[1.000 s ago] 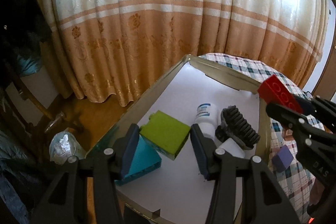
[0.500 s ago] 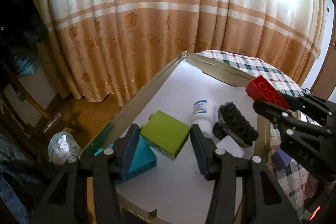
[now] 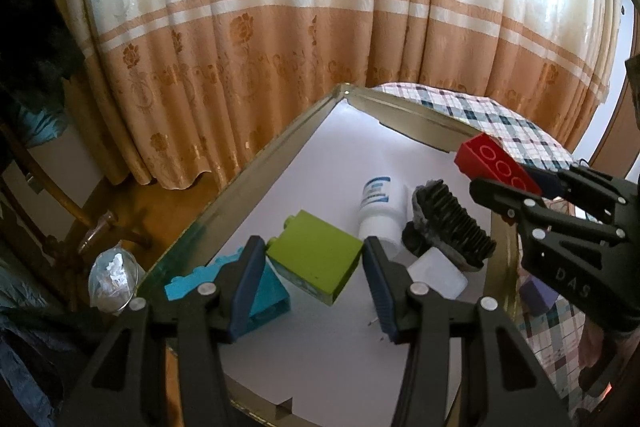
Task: Organize rigid objects
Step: 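Lower and release the lime-green box and red brick onto the tray paper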
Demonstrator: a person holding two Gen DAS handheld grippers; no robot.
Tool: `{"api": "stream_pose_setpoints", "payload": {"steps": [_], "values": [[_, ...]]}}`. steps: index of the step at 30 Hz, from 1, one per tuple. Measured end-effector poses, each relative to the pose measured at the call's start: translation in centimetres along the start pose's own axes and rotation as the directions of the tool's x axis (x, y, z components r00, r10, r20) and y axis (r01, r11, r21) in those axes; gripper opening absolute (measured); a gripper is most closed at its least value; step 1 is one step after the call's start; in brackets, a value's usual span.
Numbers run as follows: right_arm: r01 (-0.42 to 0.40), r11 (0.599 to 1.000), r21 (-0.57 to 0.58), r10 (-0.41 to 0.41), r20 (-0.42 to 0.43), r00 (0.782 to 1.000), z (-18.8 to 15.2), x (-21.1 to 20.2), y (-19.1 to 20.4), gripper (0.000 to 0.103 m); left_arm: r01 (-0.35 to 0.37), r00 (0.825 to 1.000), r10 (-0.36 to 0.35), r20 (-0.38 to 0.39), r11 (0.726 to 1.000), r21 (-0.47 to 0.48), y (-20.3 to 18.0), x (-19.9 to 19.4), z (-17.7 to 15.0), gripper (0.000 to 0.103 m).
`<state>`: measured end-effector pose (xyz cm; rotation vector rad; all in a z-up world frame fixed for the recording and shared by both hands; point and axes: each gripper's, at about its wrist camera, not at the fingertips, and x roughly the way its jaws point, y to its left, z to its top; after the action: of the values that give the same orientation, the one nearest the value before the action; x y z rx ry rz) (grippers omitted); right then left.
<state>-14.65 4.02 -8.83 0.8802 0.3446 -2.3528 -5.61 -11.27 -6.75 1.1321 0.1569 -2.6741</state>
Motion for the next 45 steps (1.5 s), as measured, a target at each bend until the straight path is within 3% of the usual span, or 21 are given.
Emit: {"api": "stream_pose_setpoints", "payload": {"steps": [24,25,27,28,31,38,42,45], "values": [[0.014,1.0,0.011,-0.014,-0.039,0.999,-0.1,1.6,0.0,0.035,-0.014,1.0,0.014,-0.007,1.0,0.017,-0.2,0.7,-0.3,0.051],[0.015,1.0,0.009,-0.014,-0.04,0.999,-0.1,1.6,-0.1,0.035,-0.018,1.0,0.018,-0.009,1.0,0.011,-0.1,0.8,-0.3,0.054],[0.01,1.0,0.011,-0.01,-0.039,0.999,-0.1,1.5,-0.1,0.036,-0.035,0.999,0.035,-0.018,0.999,0.0,0.0,0.9,-0.3,0.086],[0.007,1.0,0.017,-0.006,-0.037,0.999,-0.1,1.5,-0.2,0.041,-0.04,0.999,0.04,-0.018,0.999,-0.006,0.2,0.9,-0.2,0.092],[0.0,0.999,0.047,0.001,-0.029,1.0,-0.3,1.3,-0.6,0.052,-0.036,0.999,0.035,-0.017,0.999,-0.019,0.4,0.8,-0.2,0.097],[0.003,0.998,0.069,-0.001,-0.024,1.0,-0.4,1.1,-0.7,0.06,-0.047,0.999,0.046,-0.021,0.999,-0.025,0.5,0.8,-0.2,0.101],[-0.02,0.997,0.08,0.02,-0.005,1.0,-0.5,0.6,-0.4,0.076,-0.041,0.999,0.04,-0.02,0.998,-0.049,1.0,0.8,-0.2,0.102],[-0.008,0.997,0.078,0.009,-0.006,1.0,-0.5,0.5,-0.3,0.077,-0.039,0.999,0.038,-0.017,0.997,-0.063,1.1,0.7,-0.1,0.102]]}}
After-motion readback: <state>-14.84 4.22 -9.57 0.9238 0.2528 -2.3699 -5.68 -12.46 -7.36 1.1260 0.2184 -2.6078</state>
